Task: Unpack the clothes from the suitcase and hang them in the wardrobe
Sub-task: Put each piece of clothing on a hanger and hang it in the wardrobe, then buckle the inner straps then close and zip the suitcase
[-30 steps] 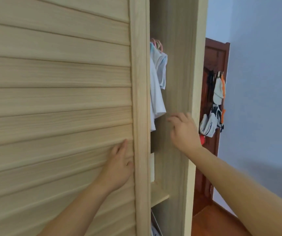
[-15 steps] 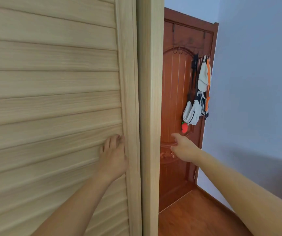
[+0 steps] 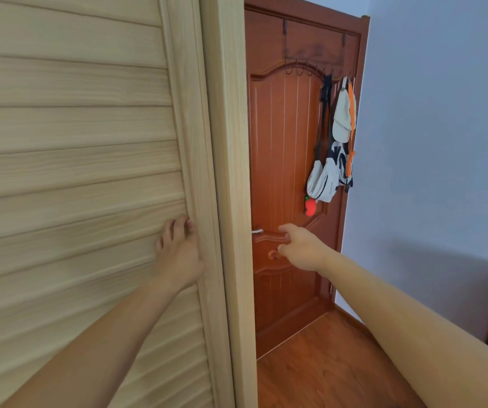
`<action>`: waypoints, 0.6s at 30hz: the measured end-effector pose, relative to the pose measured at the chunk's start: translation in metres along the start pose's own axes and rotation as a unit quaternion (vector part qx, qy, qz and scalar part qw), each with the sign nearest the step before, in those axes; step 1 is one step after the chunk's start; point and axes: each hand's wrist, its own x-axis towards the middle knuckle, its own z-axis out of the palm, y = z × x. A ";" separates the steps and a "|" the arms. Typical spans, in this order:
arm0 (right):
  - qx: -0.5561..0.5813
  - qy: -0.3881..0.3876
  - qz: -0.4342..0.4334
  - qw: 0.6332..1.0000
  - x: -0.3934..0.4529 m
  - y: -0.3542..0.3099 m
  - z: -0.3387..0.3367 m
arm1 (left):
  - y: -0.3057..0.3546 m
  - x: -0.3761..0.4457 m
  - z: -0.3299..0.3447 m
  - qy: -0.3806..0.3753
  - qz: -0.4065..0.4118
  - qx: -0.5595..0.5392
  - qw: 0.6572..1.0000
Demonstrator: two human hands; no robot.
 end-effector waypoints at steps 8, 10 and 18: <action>0.008 -0.021 -0.012 1.000 -0.039 0.032 0.015 | 0.073 -0.046 -0.005 0.108 -0.033 -0.184 0.976; 0.021 -0.018 0.018 0.999 -0.068 0.070 0.028 | 0.110 -0.074 0.031 0.051 0.019 -0.271 0.961; 0.158 0.000 0.438 0.885 -0.324 0.309 0.157 | 0.232 -0.251 0.221 -0.522 0.046 -0.290 0.801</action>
